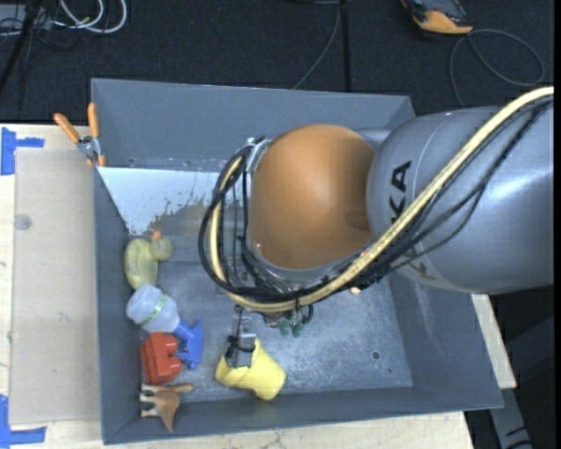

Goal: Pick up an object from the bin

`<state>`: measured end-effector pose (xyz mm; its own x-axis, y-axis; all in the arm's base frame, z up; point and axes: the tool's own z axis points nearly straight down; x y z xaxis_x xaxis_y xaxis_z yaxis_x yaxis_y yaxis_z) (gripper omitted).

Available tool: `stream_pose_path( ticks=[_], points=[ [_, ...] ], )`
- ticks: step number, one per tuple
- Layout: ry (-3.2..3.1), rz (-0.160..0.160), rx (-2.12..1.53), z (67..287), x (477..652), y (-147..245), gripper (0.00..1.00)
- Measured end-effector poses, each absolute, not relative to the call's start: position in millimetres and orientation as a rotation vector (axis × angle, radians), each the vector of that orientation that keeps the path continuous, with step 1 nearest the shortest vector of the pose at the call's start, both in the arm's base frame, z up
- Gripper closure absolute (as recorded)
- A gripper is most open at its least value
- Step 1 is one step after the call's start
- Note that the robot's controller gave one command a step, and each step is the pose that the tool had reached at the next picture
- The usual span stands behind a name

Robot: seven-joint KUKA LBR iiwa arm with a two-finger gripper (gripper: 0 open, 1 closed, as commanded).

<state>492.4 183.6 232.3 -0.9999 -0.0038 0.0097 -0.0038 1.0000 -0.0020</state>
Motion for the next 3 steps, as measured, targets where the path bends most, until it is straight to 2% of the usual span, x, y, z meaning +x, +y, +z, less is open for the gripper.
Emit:
stream_pose_path(
  ticks=[1, 2, 3],
  points=[
    [-3.139, 0.001, -0.002, 236.7, 494.1, 182.4, 0.0],
    [-3.139, 0.0, 0.063, 170.3, 487.3, 152.7, 0.0],
    [-3.136, 0.003, -0.001, 159.8, 480.3, 94.3, 0.0]
  ],
)
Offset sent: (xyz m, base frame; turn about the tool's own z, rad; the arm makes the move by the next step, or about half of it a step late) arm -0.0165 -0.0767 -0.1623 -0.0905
